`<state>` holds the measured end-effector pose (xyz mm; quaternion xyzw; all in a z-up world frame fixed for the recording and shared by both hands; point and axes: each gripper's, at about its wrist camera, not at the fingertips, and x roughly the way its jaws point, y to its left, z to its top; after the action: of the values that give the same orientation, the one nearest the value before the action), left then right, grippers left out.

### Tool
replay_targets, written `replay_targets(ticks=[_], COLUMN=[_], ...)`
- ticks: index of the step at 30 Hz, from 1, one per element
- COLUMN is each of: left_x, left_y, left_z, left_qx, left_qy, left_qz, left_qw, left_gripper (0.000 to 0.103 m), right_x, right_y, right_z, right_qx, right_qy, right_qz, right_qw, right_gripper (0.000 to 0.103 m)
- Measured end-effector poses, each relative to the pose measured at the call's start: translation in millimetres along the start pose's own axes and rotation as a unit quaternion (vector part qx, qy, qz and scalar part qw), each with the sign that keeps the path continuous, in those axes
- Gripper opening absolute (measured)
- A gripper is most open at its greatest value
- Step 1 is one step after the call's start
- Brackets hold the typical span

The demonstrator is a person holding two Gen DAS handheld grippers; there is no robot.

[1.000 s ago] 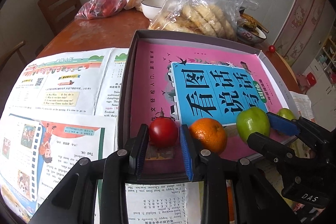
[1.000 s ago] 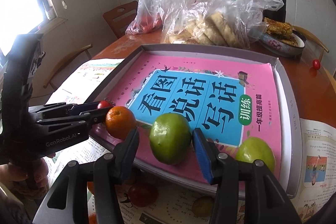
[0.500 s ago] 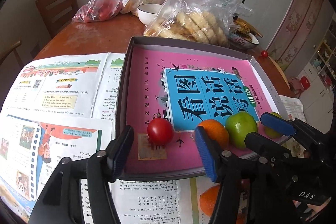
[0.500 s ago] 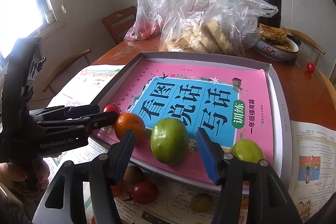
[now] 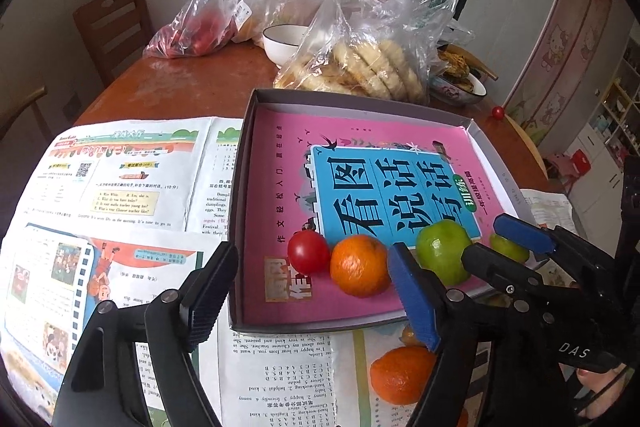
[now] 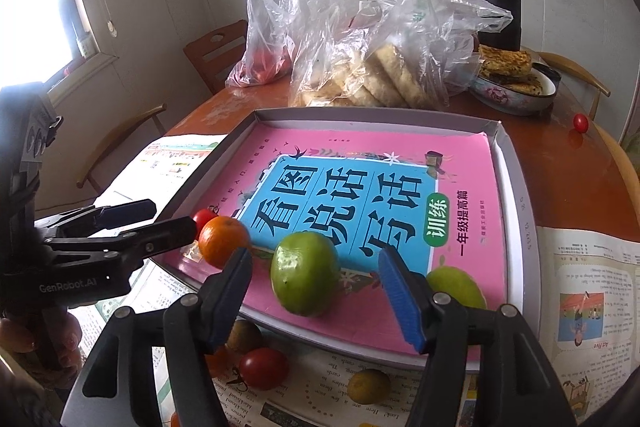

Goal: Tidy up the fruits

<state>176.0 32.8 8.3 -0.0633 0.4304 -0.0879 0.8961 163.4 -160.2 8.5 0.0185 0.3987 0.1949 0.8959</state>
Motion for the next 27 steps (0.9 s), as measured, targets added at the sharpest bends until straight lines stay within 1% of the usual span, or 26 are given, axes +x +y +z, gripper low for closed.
replay_targets(ticks=[1,3,9,13,19,27], left_x=[-1,-4,-14,-19,-22,-33], left_y=[0,-1,-6,-10,-16,-22], left_z=[0,0,2,3,2,-7], left_qx=[-0.001,0.0,0.007,0.011,0.017,0.03], left_qy=[-0.001,-0.002,-0.01,-0.015,-0.013,-0.013], left_qz=[0.0,-0.002,-0.005,-0.006,-0.009,-0.019], left_qw=[1.0,1.0,0.9999,0.9998,0.9997,0.9993], left_gripper=[0.079,0.079,0.079,0.079,0.079,0.08], right_x=[-2,-7,-22,-28,-35,-47], right_y=[0,0,-5,-11,-16,-19], right_z=[0,0,0,-1,-4,-13], right_qx=[-0.001,0.0,0.007,0.014,0.022,0.037], right_qy=[-0.002,-0.006,-0.02,-0.021,-0.022,-0.024], right_qz=[-0.002,-0.003,-0.008,-0.014,-0.021,-0.02], right_qw=[1.0,1.0,1.0,1.0,0.999,0.999], right_gripper=[0.07,0.071,0.072,0.072,0.072,0.072])
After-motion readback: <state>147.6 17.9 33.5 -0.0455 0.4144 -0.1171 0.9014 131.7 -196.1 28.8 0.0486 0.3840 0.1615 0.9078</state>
